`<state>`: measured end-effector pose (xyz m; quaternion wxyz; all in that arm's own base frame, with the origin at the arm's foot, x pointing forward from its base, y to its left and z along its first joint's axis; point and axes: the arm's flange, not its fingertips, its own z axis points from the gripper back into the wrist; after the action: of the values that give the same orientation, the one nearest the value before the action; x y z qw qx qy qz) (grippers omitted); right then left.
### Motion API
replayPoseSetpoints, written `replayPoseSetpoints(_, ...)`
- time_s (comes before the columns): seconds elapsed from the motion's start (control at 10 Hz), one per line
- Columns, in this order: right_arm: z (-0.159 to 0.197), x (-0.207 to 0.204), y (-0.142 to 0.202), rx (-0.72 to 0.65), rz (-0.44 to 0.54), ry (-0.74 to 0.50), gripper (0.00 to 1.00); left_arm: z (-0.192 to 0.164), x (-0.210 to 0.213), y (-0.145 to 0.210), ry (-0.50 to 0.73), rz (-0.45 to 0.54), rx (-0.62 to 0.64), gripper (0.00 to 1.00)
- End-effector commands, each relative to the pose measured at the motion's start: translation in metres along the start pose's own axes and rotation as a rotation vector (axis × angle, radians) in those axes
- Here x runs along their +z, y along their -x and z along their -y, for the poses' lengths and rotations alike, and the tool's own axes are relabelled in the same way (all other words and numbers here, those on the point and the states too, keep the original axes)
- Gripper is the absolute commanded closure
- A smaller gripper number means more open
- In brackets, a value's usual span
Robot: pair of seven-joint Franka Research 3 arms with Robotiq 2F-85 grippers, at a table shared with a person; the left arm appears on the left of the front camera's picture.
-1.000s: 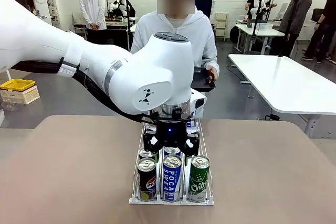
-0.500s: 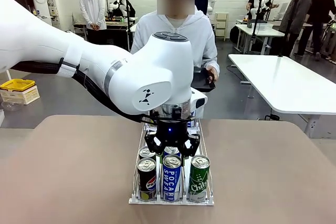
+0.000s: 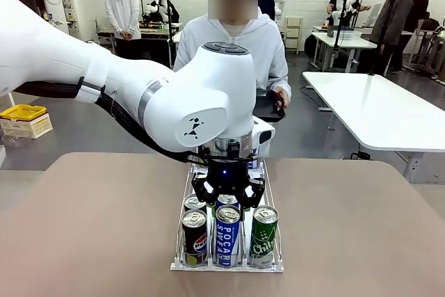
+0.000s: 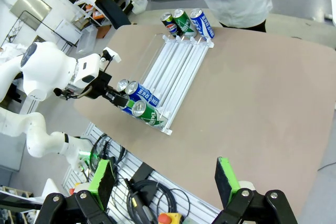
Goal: Retrieve and hand over the desired beverage to the person.
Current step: Pick up another can of the same type that the person held from the Automatic Can Dispenser.
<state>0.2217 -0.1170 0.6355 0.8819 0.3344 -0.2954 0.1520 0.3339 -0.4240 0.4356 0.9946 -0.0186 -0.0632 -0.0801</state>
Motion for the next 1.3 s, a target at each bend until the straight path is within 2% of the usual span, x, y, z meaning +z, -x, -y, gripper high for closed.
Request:
replayPoseSetpoints(0.0, 0.002, 0.0, -0.001, 0.012, 0.005, -0.022, 0.0, -0.006, 0.017, 0.001, -0.002, -0.049, -0.003, 0.89)
replayPoseSetpoints(0.1, 0.002, 0.0, -0.001, 0.012, 0.005, -0.022, 0.0, -0.006, 0.039, -0.003, -0.028, -0.082, -0.01, 0.89)
replayPoseSetpoints(0.3, 0.002, 0.0, -0.001, 0.012, 0.005, -0.022, 0.0, -0.006, 0.111, -0.01, -0.05, -0.141, -0.04, 0.89)
replayPoseSetpoints(0.7, 0.002, 0.0, -0.001, 0.012, 0.005, -0.022, 0.0, -0.005, 0.225, -0.037, -0.044, -0.059, 0.023, 0.89)
replayPoseSetpoints(0.9, 0.002, 0.0, -0.001, 0.012, 0.005, -0.022, 0.0, -0.01, 0.249, -0.055, -0.063, -0.03, 0.081, 0.89)
replayPoseSetpoints(1.2, 0.002, 0.0, -0.001, 0.012, 0.005, -0.022, 0.0, -0.021, 0.263, -0.084, -0.054, -0.027, 0.137, 0.89)
